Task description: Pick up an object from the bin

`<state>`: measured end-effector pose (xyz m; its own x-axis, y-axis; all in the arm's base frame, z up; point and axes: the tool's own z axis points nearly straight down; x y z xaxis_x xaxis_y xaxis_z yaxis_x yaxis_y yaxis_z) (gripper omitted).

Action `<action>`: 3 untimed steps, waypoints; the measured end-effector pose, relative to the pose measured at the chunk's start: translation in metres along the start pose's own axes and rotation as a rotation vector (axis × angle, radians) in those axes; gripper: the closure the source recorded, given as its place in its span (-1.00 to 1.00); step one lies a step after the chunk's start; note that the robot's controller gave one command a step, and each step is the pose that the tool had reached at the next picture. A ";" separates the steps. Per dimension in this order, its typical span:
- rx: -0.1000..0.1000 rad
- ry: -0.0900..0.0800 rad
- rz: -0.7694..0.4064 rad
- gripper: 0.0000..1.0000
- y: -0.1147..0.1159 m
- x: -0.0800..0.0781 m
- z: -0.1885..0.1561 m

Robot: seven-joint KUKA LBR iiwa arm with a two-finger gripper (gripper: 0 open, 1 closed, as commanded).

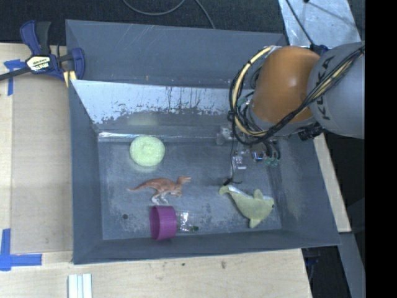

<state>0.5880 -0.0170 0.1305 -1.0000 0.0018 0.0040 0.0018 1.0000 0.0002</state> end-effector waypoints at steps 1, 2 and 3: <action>0.000 -0.008 0.000 -1.00 0.000 -0.001 -0.005; 0.000 -0.008 0.074 -1.00 -0.036 0.049 0.056; 0.000 -0.005 -0.131 -1.00 -0.046 0.050 0.010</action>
Offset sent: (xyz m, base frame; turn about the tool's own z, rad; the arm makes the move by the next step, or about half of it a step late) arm -0.0531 -0.0380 -0.0605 0.0772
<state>0.5382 -0.0629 0.1206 -0.9917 -0.1288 -0.0008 -0.1288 0.9917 0.0000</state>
